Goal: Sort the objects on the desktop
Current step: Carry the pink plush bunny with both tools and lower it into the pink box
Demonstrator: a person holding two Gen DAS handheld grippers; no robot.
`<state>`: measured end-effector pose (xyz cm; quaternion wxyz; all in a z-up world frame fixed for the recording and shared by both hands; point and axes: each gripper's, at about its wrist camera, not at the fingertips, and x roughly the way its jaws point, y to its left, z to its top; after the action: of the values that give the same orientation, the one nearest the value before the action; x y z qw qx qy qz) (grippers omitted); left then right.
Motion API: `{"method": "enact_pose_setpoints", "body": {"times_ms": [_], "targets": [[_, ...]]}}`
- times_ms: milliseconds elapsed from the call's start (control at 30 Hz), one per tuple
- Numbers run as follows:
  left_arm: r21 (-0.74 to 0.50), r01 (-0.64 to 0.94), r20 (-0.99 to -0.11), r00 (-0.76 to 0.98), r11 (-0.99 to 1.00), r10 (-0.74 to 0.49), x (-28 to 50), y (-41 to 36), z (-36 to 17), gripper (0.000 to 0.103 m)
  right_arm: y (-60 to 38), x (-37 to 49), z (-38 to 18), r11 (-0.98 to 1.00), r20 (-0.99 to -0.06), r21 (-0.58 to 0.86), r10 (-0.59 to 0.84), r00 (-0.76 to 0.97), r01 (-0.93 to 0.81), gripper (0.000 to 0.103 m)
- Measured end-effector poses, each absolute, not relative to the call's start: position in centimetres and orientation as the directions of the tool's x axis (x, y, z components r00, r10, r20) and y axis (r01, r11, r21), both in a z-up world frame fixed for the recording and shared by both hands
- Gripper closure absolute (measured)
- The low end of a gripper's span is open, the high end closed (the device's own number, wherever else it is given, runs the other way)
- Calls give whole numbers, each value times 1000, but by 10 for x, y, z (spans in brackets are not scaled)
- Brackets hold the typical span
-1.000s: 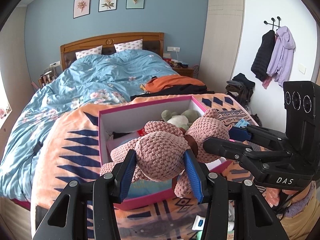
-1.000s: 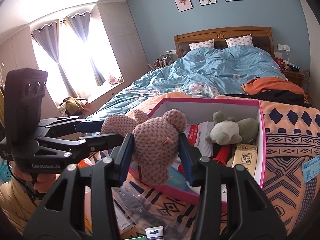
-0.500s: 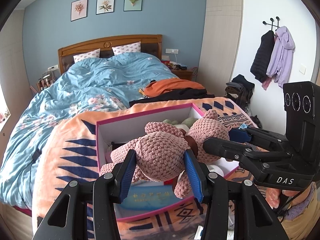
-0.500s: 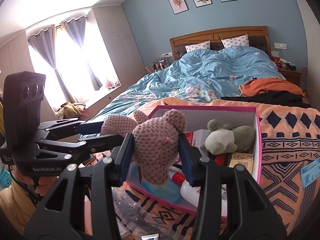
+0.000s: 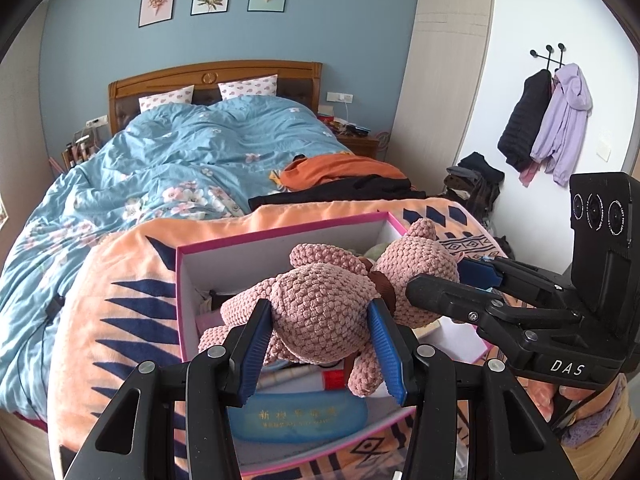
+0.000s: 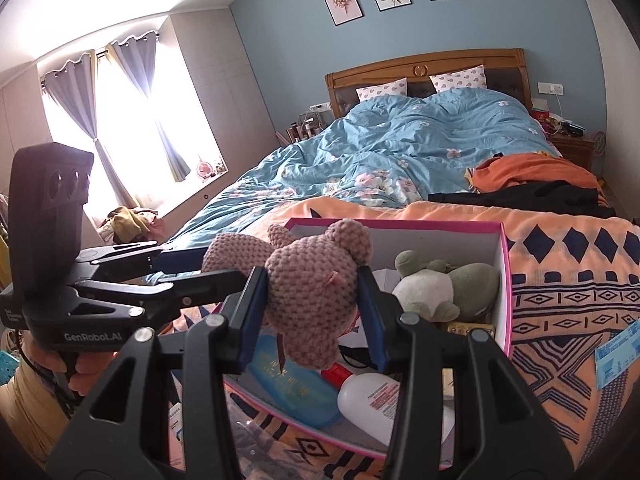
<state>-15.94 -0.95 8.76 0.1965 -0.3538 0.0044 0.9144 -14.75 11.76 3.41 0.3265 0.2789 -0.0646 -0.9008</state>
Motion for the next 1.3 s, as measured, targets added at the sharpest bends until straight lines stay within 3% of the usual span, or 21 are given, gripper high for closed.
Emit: {"method": "enact_pose_setpoints", "body": {"times_ms": [733,1300], "targets": [[-186,-283,-680,-654,-941,331,-215,-29,56,53,84,-209,17,-801,-577,262,-577,-578,538,56],[-161,-222,-730,-630,-962,267,-249,-35,32,55,62,-250,-2,-817,-659,233,-532,-532,528,56]]}}
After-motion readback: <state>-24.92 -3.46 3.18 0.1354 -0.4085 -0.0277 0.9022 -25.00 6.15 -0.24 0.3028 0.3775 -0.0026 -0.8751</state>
